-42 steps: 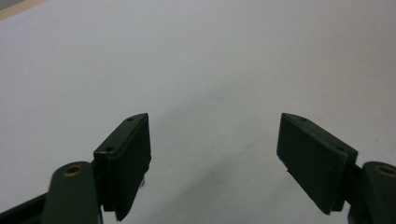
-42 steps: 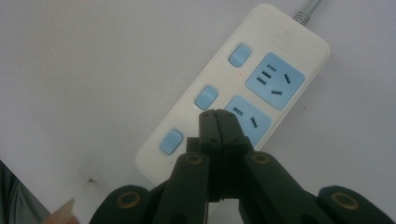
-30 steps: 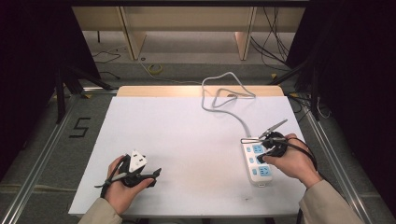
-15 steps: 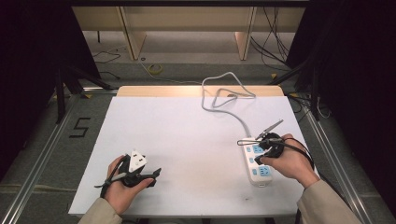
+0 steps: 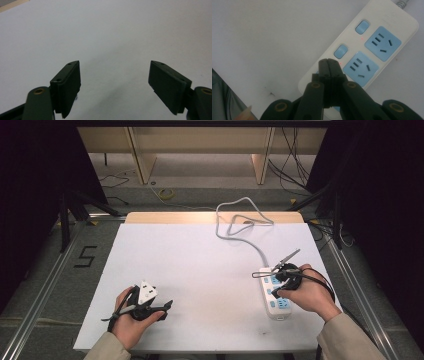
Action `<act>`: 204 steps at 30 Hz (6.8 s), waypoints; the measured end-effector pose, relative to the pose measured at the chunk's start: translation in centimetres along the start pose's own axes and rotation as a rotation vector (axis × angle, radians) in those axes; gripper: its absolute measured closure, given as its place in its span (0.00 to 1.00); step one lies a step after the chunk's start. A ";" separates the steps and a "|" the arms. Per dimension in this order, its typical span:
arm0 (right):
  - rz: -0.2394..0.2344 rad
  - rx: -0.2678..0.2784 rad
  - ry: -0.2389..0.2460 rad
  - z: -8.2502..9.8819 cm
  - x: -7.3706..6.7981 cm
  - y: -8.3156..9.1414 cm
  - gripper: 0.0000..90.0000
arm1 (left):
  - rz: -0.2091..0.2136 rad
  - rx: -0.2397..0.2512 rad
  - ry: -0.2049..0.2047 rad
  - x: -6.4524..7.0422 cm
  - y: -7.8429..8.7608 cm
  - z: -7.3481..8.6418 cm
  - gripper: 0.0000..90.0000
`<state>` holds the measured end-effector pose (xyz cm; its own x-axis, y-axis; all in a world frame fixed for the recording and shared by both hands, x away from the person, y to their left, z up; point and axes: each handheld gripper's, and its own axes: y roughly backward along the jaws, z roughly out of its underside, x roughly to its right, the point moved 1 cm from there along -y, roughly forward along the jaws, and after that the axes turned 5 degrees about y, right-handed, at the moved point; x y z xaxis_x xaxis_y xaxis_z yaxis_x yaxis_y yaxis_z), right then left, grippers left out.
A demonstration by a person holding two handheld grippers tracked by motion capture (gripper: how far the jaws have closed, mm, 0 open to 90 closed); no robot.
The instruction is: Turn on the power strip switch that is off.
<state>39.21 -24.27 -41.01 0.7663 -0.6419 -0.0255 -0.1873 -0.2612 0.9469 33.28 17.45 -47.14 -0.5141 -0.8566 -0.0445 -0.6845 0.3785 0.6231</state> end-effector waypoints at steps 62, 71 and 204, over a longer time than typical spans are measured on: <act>-0.021 -0.085 0.003 -0.2 -0.8 -2.0 1.00 | 0.001 -0.001 -0.002 0.0 0.0 0.0 0.29; -0.013 -0.099 0.003 -0.2 -0.8 -2.1 1.00 | 0.001 0.000 -0.001 0.0 0.0 0.0 0.29; 0.032 -0.051 0.001 0.3 -1.0 -2.8 1.00 | 0.006 0.000 -0.001 0.1 -0.1 0.0 0.29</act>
<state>38.74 -23.14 -43.70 0.7610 -0.6488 0.0053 -0.1804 -0.2037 0.9623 33.29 17.31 -47.21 -0.5192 -0.8537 -0.0415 -0.6810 0.3838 0.6237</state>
